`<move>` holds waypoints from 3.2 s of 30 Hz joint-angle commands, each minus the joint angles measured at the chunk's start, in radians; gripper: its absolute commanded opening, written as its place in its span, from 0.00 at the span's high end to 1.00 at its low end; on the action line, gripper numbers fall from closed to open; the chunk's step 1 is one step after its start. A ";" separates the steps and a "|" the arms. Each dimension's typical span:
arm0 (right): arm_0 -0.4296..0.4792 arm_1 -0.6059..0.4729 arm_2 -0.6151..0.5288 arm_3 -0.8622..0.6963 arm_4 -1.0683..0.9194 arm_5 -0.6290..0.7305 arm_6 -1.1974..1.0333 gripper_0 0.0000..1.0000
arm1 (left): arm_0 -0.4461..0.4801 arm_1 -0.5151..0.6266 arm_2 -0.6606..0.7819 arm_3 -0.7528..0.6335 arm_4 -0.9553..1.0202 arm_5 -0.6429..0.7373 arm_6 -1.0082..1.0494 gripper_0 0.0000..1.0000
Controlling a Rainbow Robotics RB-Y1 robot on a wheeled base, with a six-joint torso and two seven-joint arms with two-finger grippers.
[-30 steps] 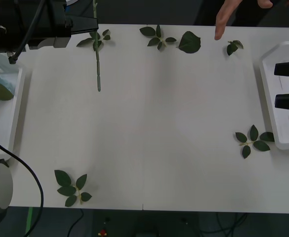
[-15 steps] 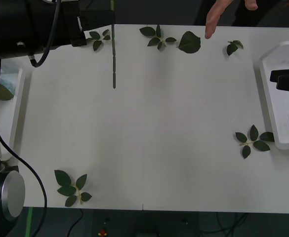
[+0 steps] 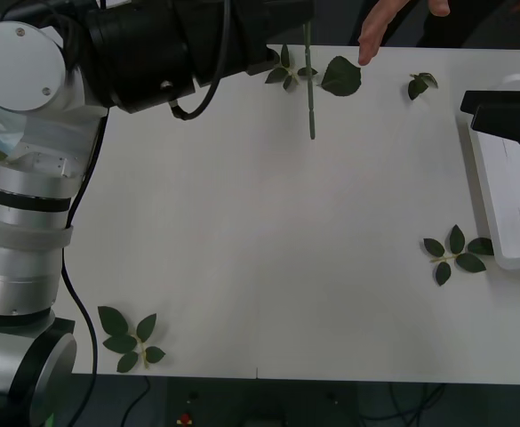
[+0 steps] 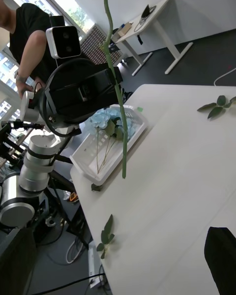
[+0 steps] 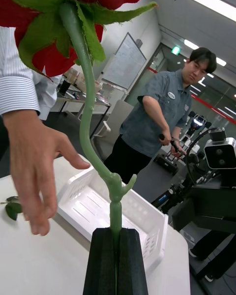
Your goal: Place the red flowers into the right box and the blue flowers into the left box. If a person shows an open palm, hand one flower to the person first, then continue sorting.
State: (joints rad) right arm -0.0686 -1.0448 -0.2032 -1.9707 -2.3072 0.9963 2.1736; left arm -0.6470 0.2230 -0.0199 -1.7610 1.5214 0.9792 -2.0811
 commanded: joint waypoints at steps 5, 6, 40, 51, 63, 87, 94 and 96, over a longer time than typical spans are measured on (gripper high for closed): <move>-0.080 0.026 0.119 -0.013 0.020 -0.134 0.157 0.00 | -0.059 -0.010 -0.137 0.009 0.115 -0.116 -0.054 1.00; -0.083 0.028 0.122 -0.013 0.028 -0.140 0.166 0.00 | -0.060 -0.010 -0.144 0.009 0.120 -0.126 -0.054 1.00; -0.297 0.088 0.389 -0.005 0.048 -0.265 0.181 0.82 | -0.068 0.004 -0.233 0.009 0.198 -0.215 -0.076 1.00; -0.297 0.089 0.389 -0.005 0.048 -0.265 0.175 1.00 | -0.068 0.015 -0.238 0.009 0.201 -0.215 -0.076 1.00; -0.297 0.089 0.389 -0.005 0.043 -0.266 0.173 1.00 | -0.068 0.025 -0.241 0.009 0.214 -0.215 -0.074 1.00; -0.297 0.089 0.389 -0.007 0.041 -0.266 0.176 1.00 | -0.068 0.027 -0.244 0.009 0.214 -0.215 -0.074 0.00; -0.292 0.066 0.370 -0.005 0.018 -0.304 0.187 1.00 | -0.068 0.027 -0.244 0.009 0.214 -0.215 -0.074 0.00; -0.289 0.061 0.360 -0.005 0.018 -0.320 0.190 1.00 | -0.068 0.027 -0.244 0.009 0.214 -0.215 -0.074 0.00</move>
State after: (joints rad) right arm -0.3289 -0.9757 0.1823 -1.9606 -2.2719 0.6971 2.3398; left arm -0.6652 0.2252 -0.2408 -1.7424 1.7236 0.7739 -2.0998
